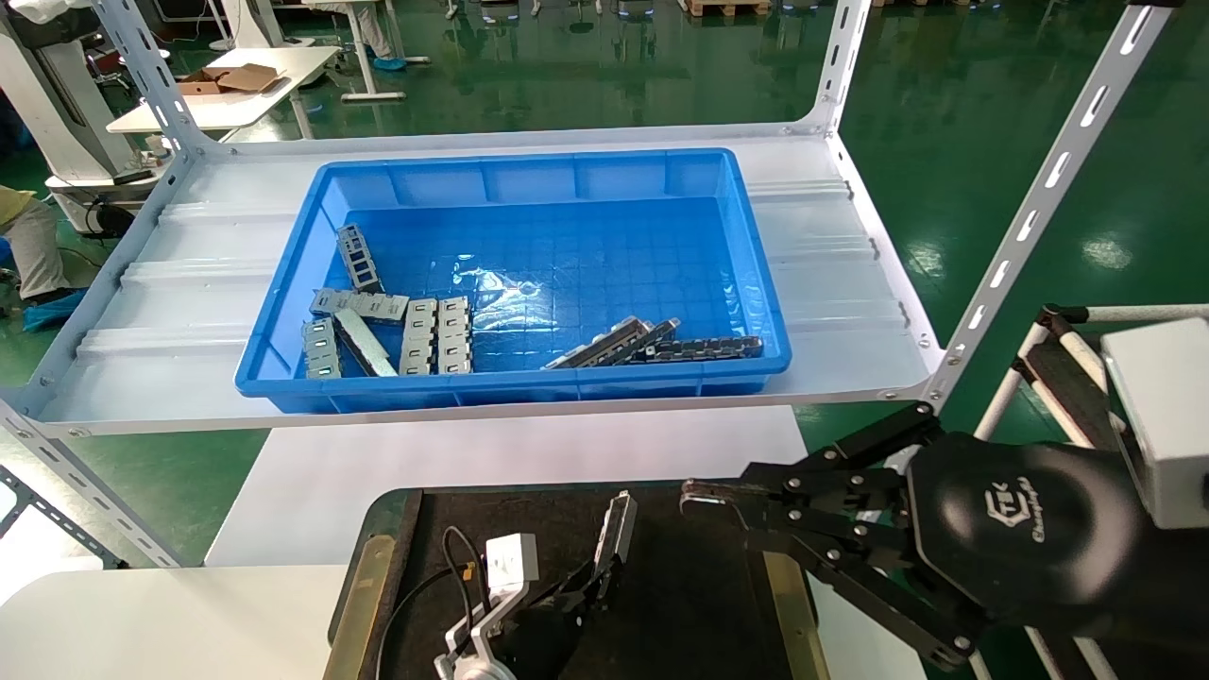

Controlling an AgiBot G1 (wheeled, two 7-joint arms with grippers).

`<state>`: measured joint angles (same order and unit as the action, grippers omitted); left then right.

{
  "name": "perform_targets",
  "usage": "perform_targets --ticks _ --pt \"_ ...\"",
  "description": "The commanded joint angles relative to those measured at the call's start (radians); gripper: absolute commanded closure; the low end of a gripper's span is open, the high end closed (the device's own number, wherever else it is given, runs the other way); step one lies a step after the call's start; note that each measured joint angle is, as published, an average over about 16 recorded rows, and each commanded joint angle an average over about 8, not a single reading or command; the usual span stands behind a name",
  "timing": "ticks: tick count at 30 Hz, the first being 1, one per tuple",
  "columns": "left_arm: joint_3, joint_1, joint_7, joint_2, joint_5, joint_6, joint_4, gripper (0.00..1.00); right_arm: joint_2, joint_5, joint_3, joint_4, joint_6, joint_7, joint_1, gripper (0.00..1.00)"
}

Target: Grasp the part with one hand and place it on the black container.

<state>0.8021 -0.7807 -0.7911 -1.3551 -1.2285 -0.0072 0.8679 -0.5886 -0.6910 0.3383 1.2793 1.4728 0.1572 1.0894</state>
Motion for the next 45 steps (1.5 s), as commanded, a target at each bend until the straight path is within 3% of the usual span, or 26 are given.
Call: perform_targets --ticks 1,8,11,13,16,19,21,34,45 --pt "0.023 -0.006 -0.009 -0.001 0.008 -0.018 -0.003 1.0 0.0 0.0 0.0 0.0 0.0 0.0 0.0 1.0" --pt "0.098 -0.017 -0.04 -0.002 0.046 -0.089 -0.003 1.0 0.0 0.0 0.0 0.0 0.0 0.0 0.0 1.0" --pt "0.129 -0.022 -0.052 -0.002 0.064 -0.115 -0.001 0.88 0.0 0.0 0.0 0.0 0.0 0.0 0.0 0.98" --pt "0.148 -0.026 -0.06 -0.001 0.075 -0.13 0.0 0.64 0.0 0.0 0.0 0.0 0.0 0.0 0.0 0.82" --pt "0.175 -0.031 -0.072 -0.001 0.091 -0.152 0.003 0.27 0.0 0.0 0.0 0.0 0.0 0.0 0.0 0.44" --pt "0.199 -0.036 -0.083 -0.001 0.105 -0.174 0.006 0.02 0.0 0.0 0.0 0.0 0.0 0.0 0.0 0.09" --pt "0.215 -0.04 -0.09 -0.001 0.114 -0.187 0.008 0.0 0.0 0.0 0.001 0.0 0.0 0.0 0.0 0.0" --pt "0.302 -0.068 -0.13 0.002 0.147 -0.242 0.025 0.0 0.0 0.001 0.001 0.0 0.0 0.0 0.0 0.0" --pt "0.338 -0.089 -0.124 0.066 0.073 -0.221 0.103 0.0 0.0 0.001 0.001 0.0 0.0 -0.001 0.0 0.0"
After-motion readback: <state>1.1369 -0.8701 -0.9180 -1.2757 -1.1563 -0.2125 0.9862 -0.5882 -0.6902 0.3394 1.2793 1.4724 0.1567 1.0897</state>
